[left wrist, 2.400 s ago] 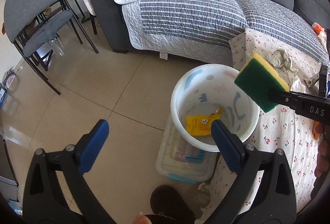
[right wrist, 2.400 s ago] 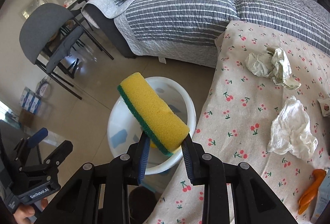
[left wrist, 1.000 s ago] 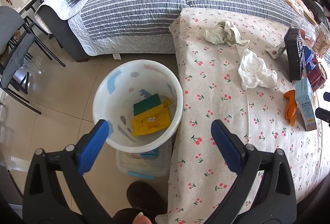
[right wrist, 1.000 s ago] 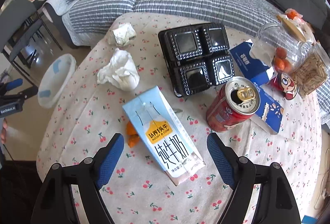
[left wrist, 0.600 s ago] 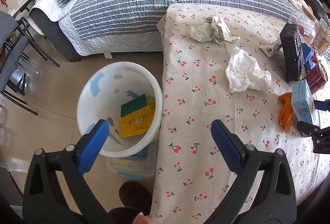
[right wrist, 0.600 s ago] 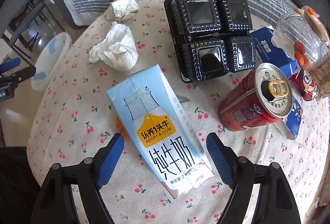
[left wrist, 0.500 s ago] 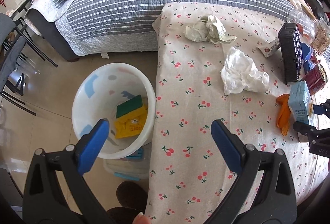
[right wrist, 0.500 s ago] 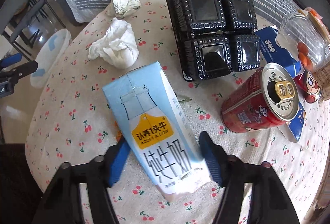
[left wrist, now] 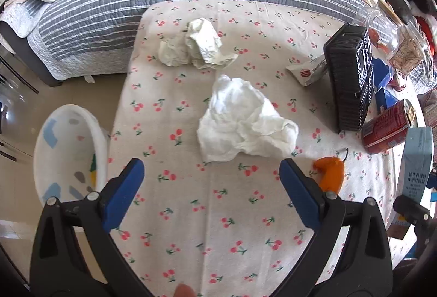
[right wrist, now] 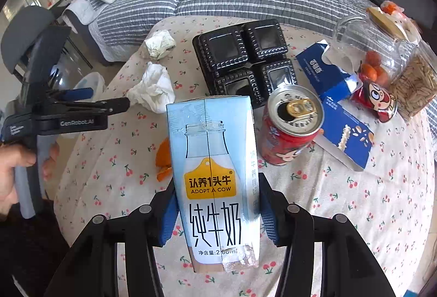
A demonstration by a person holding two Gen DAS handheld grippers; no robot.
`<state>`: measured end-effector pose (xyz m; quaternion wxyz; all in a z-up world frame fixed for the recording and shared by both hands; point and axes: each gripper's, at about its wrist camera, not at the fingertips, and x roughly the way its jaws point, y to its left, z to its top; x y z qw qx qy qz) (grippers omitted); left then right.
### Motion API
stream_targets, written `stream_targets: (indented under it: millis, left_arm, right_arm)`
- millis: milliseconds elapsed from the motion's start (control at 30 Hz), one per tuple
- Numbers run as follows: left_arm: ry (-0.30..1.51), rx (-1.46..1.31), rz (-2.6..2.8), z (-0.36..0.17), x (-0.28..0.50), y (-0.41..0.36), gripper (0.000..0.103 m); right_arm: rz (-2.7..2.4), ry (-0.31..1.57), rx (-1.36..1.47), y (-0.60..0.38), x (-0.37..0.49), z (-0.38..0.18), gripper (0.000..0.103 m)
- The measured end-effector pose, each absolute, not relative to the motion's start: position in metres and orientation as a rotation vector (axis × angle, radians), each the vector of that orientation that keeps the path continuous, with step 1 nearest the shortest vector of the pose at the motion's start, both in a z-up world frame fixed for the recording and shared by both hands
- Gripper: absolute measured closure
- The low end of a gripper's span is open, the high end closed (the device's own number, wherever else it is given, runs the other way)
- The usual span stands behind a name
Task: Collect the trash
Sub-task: 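Grasp the milk carton with the right gripper while the left gripper grasps the white tissue, then carry the white tissue to the bin and release it with the left gripper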
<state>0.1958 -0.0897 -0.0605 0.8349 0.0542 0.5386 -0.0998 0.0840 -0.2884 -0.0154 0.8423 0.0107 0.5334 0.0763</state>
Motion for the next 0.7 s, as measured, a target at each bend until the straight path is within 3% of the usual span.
stream_targets:
  millis: [200, 400, 500, 700]
  left_arm:
    - [1.145, 0.083, -0.239, -0.071, 0.204, -0.109, 0.011]
    - [1.147, 0.071, -0.260, -0.079, 0.212, -0.116, 0.026]
    - [1.162, 0.012, -0.286, -0.080, 0.213, -0.115, 0.038]
    - [1.180, -0.024, -0.340, -0.078, 0.207, -0.114, 0.071]
  right_arm:
    - [0.134, 1.118, 0.072, -0.306, 0.081, -0.010, 0.050]
    - [0.115, 1.119, 0.094, -0.316, 0.077, -0.010, 0.050]
    - [0.102, 1.120, 0.103, -0.319, 0.077, -0.010, 0.050]
    - [0.094, 1.117, 0.107, -0.319, 0.078, -0.010, 0.050]
